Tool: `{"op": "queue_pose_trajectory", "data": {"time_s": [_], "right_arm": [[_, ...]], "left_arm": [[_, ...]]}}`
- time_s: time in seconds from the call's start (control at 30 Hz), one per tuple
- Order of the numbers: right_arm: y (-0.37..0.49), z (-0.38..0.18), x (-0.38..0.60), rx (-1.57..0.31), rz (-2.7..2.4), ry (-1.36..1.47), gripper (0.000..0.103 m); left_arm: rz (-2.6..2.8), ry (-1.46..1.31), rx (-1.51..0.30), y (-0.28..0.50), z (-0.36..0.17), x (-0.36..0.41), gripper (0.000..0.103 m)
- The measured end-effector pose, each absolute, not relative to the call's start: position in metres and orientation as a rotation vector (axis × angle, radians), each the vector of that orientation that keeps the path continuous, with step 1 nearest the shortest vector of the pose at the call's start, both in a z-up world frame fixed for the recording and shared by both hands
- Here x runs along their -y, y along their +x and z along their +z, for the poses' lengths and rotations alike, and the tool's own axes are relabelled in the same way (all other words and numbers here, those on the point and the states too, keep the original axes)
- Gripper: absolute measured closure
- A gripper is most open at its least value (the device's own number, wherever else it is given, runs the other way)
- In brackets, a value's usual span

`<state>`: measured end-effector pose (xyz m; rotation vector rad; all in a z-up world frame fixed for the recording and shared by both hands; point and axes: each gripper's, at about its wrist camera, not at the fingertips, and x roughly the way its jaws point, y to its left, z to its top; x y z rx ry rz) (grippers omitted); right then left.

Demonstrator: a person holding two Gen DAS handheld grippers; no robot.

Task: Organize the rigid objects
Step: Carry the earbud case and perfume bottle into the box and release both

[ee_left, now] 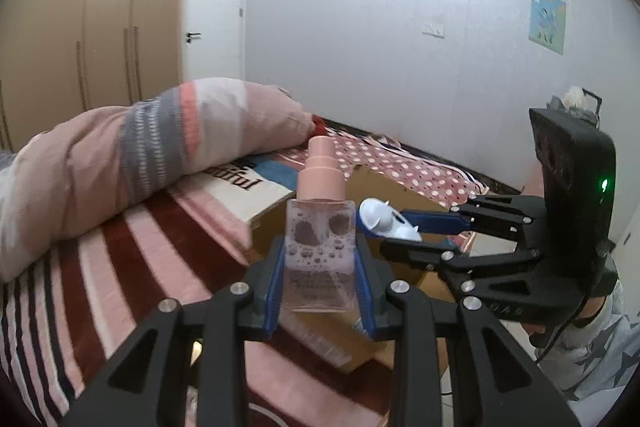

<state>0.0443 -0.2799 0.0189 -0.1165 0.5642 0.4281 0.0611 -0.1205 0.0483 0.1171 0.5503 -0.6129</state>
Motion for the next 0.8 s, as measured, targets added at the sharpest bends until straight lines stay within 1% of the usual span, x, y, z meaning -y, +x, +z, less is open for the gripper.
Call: {"op": "queue_pose_trajectory", "data": {"time_s": [0.33,0.63,0.8], "right_arm": [[0.076,-0.02,0.308,-0.644,0.347,-0.145,0.075],[0.081,-0.024,0.313,-0.646,0.37,-0.104,0.075],[0.08,-0.026,0.314,-0.656,0.366,-0.103,0.075]], "left_arm": [[-0.635,0.191,-0.642,0.102,0.027,0.173,0.075],[-0.633,0.209,-0.694,0.115,0.01,0.185,0.075],[-0.63,0.193,-0.689,0.117,0.009,0.186,0.075]]}}
